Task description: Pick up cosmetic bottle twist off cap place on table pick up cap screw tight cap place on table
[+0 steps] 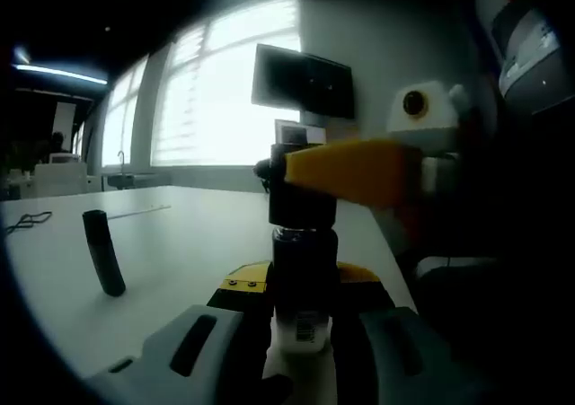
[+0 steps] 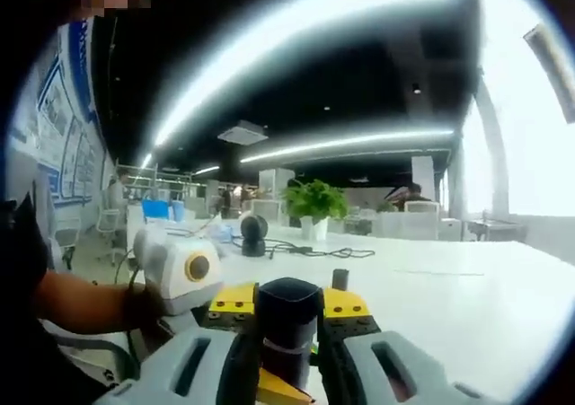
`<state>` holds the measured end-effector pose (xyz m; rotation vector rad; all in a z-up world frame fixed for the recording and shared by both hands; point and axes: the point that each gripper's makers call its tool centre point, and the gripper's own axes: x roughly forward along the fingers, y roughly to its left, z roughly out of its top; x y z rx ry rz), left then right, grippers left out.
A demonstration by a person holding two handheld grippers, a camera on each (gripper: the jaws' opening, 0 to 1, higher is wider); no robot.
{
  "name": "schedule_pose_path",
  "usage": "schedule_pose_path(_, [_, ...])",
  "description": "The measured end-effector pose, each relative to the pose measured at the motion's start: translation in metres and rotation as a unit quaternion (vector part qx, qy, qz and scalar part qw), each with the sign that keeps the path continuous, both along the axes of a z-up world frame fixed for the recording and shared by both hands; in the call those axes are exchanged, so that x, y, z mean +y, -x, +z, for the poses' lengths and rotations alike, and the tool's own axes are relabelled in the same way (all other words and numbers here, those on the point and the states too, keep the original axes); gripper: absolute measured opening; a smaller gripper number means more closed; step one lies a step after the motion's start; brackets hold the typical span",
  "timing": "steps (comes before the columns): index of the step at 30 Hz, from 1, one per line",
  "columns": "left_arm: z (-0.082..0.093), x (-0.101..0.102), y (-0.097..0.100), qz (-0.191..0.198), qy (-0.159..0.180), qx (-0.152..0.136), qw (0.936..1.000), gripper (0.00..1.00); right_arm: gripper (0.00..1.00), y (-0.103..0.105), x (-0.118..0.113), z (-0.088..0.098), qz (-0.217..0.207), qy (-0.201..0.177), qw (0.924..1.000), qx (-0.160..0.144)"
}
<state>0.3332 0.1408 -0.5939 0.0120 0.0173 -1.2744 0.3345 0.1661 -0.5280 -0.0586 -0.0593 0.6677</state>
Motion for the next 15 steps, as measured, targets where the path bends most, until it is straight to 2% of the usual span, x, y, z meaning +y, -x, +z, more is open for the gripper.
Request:
schedule_pose_path(7, [0.0001,-0.0005,0.0003,0.0,-0.001,-0.002,1.0,0.14,0.17,0.0003,0.001,0.0002,0.058,-0.001,0.9983,-0.004])
schedule_pose_path(11, [0.0,-0.0008,0.0007,-0.001,-0.001,-0.002,1.0,0.14,0.17,0.0024,0.0052,-0.0005,0.112,0.005,0.9937,0.005])
schedule_pose_path(15, [0.0,-0.0011,0.0019,-0.001,-0.001,-0.001,1.0,0.14,0.17,0.0003,0.0067,-0.0009,0.144,0.011,0.9895,0.01])
